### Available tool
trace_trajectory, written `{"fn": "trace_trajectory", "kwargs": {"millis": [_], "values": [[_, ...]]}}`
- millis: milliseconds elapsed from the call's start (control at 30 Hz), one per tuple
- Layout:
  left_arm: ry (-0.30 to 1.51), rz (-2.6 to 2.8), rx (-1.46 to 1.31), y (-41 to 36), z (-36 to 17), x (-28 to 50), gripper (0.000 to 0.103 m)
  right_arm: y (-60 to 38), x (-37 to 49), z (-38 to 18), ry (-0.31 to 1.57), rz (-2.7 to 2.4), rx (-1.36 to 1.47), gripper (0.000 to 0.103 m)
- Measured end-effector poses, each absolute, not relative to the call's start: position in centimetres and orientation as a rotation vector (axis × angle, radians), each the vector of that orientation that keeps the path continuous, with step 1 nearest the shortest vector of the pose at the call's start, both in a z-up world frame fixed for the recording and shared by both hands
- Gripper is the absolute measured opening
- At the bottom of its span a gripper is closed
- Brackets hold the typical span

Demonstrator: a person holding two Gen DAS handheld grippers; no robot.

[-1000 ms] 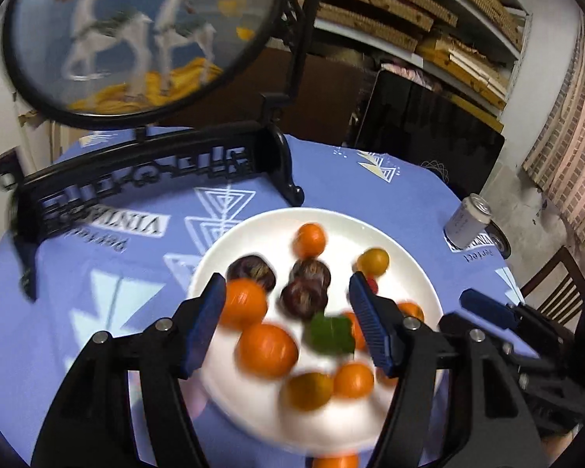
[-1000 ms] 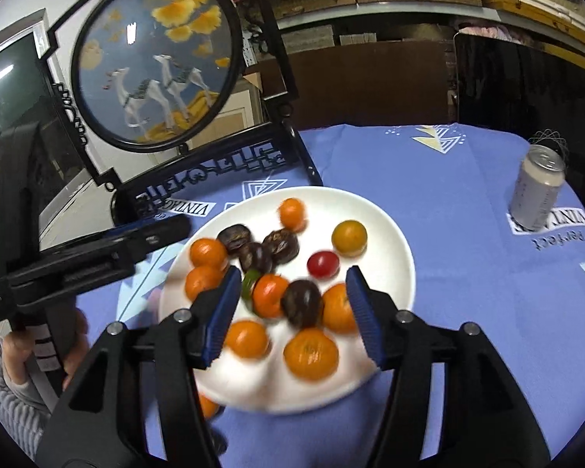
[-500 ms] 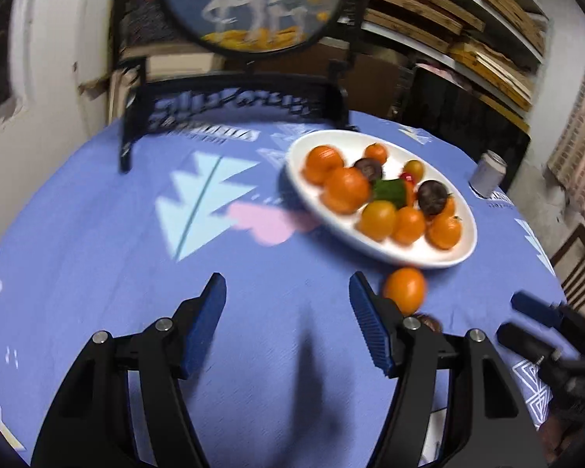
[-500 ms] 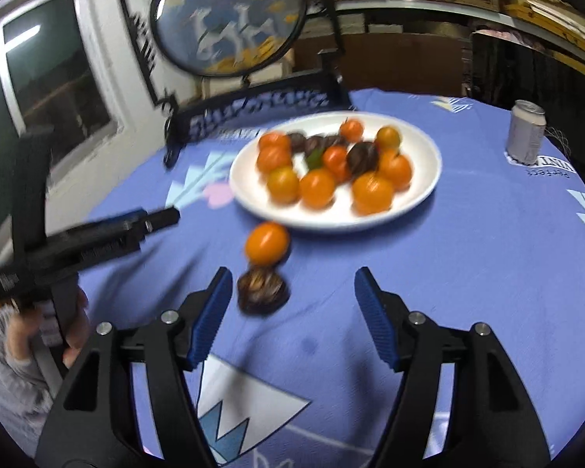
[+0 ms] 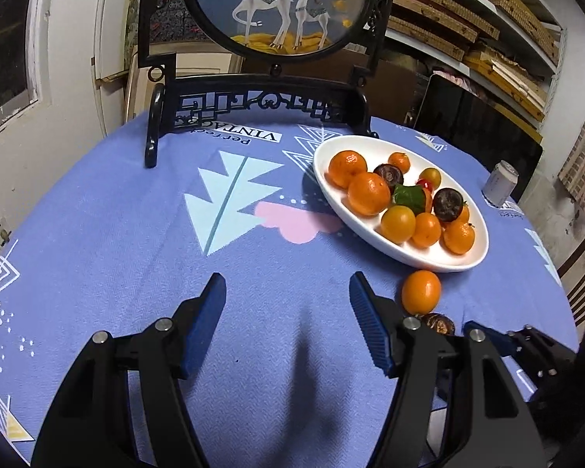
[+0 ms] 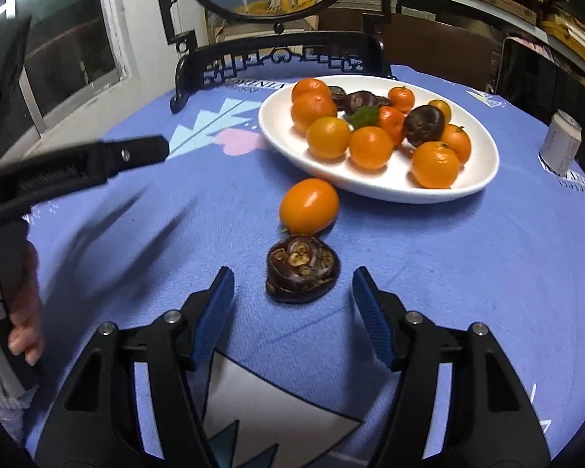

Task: Organize fruits
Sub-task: 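Grasp a dark date with the right tool while the left tool grasps an orange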

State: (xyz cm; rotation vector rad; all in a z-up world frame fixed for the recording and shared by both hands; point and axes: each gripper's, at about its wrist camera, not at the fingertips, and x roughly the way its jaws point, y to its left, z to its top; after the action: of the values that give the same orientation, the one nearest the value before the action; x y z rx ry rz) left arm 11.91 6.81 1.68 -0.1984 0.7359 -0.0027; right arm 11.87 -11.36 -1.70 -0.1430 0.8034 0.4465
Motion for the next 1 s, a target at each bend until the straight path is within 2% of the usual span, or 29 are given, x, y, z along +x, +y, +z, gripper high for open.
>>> {"fn": "trace_trajectory", "kwargs": {"millis": [167, 300, 500, 633, 1000], "values": [[0.731, -0.014, -0.213, 6.9, 2.0, 11.7, 0.066, -11.3, 12.4, -1.9, 0.809, 0.419, -0.13, 0.064], [0.735, -0.019, -0.2, 6.5, 1.9, 11.8, 0.066, -11.2, 12.7, -2.1, 0.826, 0.421, -0.123, 0.058], [0.733, -0.015, -0.176, 6.1, 1.9, 11.7, 0.066, -10.9, 13.1, -2.4, 0.847, 0.425, -0.116, 0.056], [0.737, -0.005, -0.163, 6.0, 1.7, 11.8, 0.066, -11.3, 13.5, -2.4, 0.855, 0.415, -0.093, 0.045], [0.731, 0.014, -0.123, 5.5, 1.5, 11.8, 0.066, -11.8, 13.2, -2.2, 0.85, 0.415, -0.075, 0.044]]}}
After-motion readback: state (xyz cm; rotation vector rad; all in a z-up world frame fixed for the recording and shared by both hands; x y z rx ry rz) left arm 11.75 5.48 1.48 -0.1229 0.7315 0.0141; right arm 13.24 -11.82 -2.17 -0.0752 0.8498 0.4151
